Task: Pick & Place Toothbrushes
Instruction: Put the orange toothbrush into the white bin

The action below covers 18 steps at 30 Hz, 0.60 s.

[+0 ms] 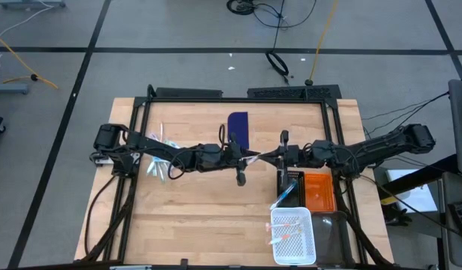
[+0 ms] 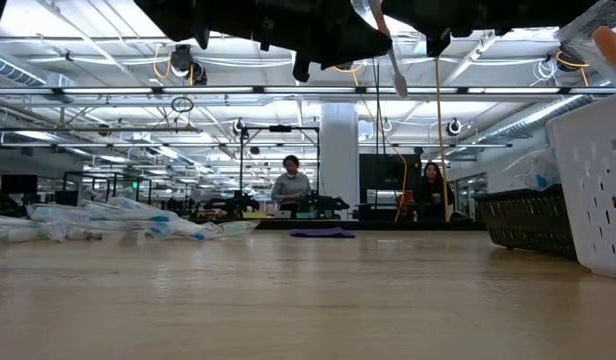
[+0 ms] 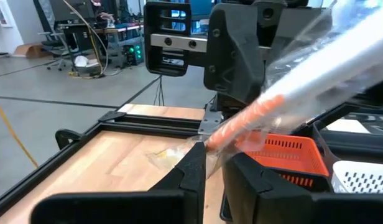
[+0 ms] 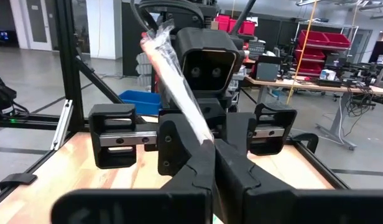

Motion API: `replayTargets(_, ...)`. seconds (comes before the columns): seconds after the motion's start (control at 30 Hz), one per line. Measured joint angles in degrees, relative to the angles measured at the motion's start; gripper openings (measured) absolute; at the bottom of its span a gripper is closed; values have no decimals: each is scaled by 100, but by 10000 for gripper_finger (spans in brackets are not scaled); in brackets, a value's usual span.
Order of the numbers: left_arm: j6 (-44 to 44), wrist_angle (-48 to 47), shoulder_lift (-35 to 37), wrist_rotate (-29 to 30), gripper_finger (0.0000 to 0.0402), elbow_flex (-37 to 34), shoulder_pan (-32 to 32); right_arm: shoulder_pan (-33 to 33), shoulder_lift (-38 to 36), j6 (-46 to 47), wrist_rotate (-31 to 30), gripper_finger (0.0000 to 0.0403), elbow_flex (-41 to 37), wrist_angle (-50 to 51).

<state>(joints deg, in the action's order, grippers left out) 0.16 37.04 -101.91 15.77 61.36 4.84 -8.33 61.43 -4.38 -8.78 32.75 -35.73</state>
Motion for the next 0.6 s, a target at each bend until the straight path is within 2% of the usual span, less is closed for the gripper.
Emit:
replayTargets(0.2, 11, -280, 144, 22, 96, 0, -4, -39, -209, -70, 12, 1, 0, 177)
replayTargets(0.33, 5, -892, 400, 39, 119, 2, -4, -144, -497, -148, 13, 1, -2, 354)
replayTargets(0.6, -177, -1663, 718, 64, 129, 2, 4, -367, -875, -172, -11, 1, -2, 826)
